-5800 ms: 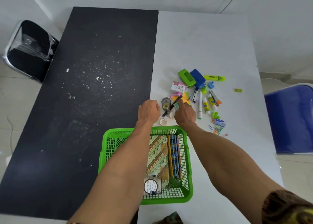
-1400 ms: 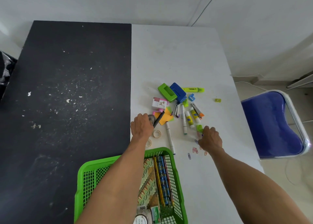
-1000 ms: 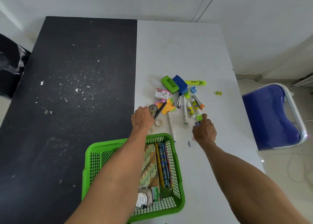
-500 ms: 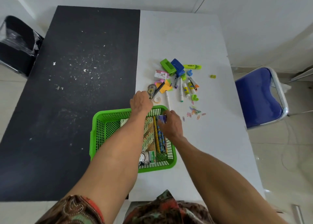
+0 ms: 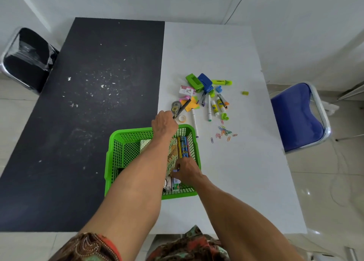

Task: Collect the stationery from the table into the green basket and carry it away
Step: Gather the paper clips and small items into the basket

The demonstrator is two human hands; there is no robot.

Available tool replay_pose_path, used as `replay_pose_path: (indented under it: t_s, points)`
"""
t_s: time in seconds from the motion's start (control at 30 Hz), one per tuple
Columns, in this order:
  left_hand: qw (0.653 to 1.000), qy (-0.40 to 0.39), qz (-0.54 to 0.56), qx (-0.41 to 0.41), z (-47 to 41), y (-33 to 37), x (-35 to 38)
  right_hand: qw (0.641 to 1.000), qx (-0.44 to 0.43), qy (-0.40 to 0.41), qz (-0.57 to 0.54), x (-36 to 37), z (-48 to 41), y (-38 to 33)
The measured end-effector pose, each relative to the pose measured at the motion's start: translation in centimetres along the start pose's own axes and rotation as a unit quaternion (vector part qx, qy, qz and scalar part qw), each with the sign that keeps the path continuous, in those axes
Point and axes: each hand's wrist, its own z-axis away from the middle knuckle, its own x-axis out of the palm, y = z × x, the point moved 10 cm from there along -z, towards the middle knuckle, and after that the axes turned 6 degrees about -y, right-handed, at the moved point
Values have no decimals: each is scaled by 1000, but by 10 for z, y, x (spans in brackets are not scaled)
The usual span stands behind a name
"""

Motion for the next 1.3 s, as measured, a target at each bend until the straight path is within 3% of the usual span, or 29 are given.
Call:
replay_pose_path:
  t_s: [0.27, 0.5, 0.8, 1.3]
  points:
    - [1000, -4, -7, -11, 6, -8, -2, 999, 33, -21, -25, 15, 3, 11]
    - [1000, -9, -5, -13, 5, -10, -6, 997, 41, -58, 40, 22, 8, 8]
    - [1000, -12, -8, -7, 6, -13, -6, 996, 3, -86, -20, 34, 6, 10]
    - [1000, -20, -6, 0, -3, -8, -8, 986, -10, -147, 79, 40, -2, 2]
